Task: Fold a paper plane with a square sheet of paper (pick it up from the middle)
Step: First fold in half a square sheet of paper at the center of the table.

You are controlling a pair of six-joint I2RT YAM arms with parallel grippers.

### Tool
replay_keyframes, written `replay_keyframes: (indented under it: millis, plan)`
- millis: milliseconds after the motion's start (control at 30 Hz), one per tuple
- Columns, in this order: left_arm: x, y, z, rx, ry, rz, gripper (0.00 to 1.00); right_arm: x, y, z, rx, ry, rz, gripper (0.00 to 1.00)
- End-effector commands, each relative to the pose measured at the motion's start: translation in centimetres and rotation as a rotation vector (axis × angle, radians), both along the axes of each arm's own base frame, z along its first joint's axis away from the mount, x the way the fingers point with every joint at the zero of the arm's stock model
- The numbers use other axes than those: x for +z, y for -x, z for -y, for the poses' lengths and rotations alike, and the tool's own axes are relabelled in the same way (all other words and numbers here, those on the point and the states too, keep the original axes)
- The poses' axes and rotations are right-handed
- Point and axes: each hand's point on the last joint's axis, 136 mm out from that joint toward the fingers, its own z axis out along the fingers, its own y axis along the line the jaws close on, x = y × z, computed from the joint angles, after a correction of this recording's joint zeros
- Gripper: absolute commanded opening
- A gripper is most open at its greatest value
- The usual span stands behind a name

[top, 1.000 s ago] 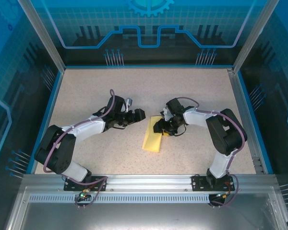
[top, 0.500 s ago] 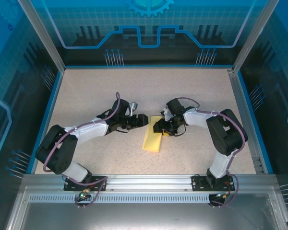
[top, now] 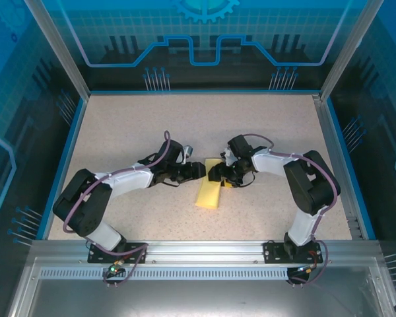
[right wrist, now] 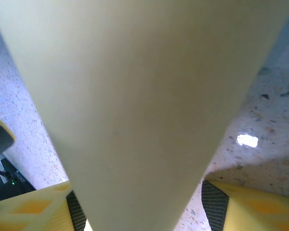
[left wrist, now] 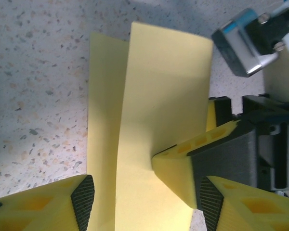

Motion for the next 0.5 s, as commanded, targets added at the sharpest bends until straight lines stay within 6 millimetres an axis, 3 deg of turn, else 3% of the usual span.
replay_keyframes:
  millis: [0,333,467]
  plan:
    - [-0.3,0.7,0.2,-0.020,-0.010,-0.050,0.63,-1.8,-1.4,1.9,-0.089,0.117,0.038,0.69]
    - [-0.1,2.0,1.8,-0.076,0.113,-0.119,0.64,-0.9,-1.2,2.0,-0.117,0.112,0.055,0.70]
    - [-0.7,2.2,1.5,-0.060,0.110,-0.142,0.64,-0.7,-1.1,2.0,-0.126,0.108,0.055,0.70]
